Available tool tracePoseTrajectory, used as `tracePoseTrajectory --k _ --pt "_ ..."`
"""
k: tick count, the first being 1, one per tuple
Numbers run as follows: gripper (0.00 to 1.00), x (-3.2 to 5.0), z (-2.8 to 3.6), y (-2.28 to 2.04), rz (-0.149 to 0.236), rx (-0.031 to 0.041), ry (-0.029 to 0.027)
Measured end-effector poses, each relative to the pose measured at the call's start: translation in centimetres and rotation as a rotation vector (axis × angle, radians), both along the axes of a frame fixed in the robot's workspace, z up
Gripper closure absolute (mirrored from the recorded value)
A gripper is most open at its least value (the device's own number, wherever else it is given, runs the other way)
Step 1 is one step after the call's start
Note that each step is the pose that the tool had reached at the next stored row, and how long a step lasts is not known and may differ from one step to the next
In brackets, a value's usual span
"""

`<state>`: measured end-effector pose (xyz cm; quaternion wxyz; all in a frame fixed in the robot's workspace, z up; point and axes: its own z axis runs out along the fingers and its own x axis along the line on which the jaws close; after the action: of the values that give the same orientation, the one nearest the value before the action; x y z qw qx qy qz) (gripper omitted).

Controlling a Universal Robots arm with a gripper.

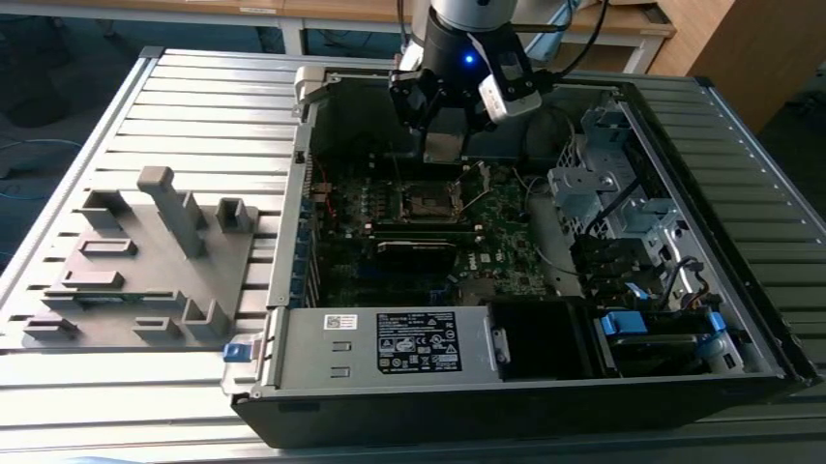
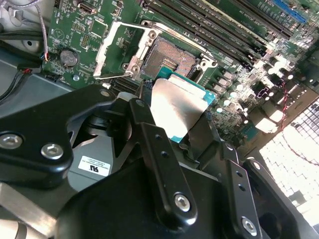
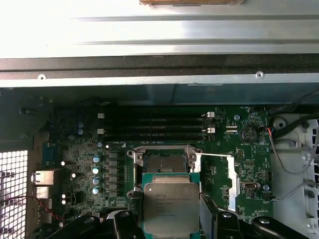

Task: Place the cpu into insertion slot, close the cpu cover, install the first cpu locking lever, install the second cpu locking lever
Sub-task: 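Place the cpu into insertion slot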

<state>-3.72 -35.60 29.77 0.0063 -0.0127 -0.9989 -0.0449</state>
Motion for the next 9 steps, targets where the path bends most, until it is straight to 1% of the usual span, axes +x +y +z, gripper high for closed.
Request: tracePoseTrajectory --k 9 --pt "0.46 0.0 -0.18 0.0 0.0 0.0001 0.0"
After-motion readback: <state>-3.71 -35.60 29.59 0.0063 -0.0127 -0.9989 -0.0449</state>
